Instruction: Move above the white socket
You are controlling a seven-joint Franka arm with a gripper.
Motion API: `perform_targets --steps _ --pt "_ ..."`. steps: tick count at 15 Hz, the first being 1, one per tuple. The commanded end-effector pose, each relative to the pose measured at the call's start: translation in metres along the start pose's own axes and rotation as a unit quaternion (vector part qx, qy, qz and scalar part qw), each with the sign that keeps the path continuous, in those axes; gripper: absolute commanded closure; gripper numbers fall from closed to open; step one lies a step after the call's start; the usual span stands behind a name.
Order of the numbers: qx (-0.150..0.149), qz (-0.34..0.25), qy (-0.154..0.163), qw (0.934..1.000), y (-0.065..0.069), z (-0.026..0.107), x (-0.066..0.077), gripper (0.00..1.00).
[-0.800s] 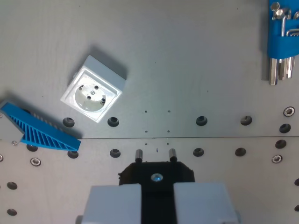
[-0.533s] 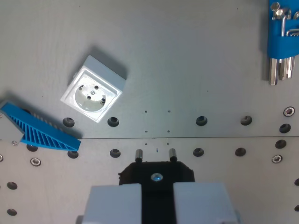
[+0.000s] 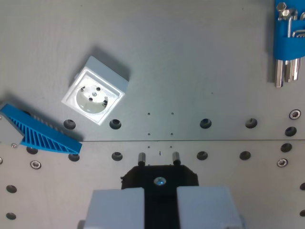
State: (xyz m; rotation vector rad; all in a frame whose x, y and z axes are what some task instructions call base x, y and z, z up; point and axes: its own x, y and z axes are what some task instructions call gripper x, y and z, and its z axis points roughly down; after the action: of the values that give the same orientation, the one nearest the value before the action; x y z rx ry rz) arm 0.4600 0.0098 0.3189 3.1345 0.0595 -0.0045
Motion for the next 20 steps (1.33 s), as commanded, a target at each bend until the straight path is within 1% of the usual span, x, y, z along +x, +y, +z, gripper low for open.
perform_targets --steps 1,6,11,16,20 --pt "0.001 -0.033 0.008 0.9994 -0.002 0.005 -0.002 1.00" --pt "0.002 -0.065 0.021 0.9976 -0.005 0.015 -0.004 1.00" --pt "0.001 -0.109 0.036 0.9934 -0.010 0.032 -0.009 1.00" --pt "-0.001 -0.161 0.039 0.9862 -0.018 0.052 -0.015 1.00" --pt "-0.001 -0.205 0.036 0.9782 -0.026 0.071 -0.020 1.00"
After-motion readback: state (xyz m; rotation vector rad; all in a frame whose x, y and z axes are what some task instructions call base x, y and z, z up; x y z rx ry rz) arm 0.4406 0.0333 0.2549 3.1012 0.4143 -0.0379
